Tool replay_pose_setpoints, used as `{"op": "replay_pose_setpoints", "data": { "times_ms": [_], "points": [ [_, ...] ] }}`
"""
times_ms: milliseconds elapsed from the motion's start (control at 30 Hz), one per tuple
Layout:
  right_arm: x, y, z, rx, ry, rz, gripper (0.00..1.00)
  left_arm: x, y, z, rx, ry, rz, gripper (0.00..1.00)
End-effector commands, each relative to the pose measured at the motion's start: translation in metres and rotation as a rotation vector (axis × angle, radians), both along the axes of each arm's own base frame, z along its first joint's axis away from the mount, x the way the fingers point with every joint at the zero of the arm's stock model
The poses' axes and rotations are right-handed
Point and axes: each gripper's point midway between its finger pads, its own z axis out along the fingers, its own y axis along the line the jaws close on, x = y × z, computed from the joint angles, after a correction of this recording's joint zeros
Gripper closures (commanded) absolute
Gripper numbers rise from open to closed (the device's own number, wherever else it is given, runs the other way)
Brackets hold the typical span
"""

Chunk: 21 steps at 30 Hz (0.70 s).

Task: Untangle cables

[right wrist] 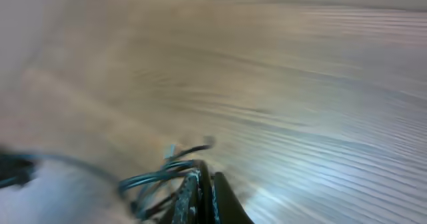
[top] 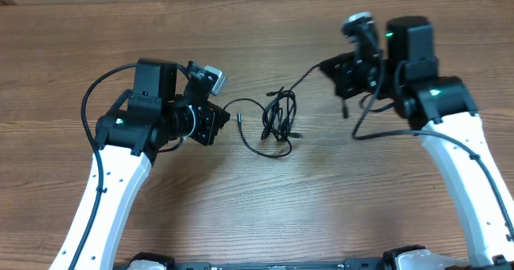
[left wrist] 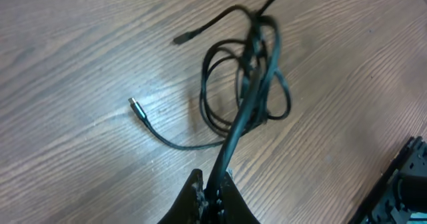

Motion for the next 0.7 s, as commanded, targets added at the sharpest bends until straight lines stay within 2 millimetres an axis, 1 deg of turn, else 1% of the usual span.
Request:
{"op": "replay_pose_setpoints", "data": {
  "times_ms": [0,133,267,533,667],
  "points": [
    [0.014,-0.043,0.028,-0.025,-0.080,-0.137,0.96,-0.001,0.014,0.020,-0.006,-0.052,0.045,0.96],
    [0.023,-0.089,0.027,-0.030,-0.077,-0.255,0.96,-0.005,0.035,0.030,-0.007,-0.069,0.110,0.96],
    [0.025,-0.131,0.025,-0.034,-0.064,-0.358,0.96,-0.010,0.060,0.040,-0.005,-0.085,0.191,0.96],
    [0.016,-0.204,0.019,-0.039,-0.026,-0.541,0.96,-0.011,0.112,0.054,-0.023,-0.108,0.399,0.96],
    [0.009,-0.237,0.018,-0.040,-0.021,-0.625,0.96,-0.010,0.131,0.055,-0.042,-0.094,0.492,0.96]
  ]
}}
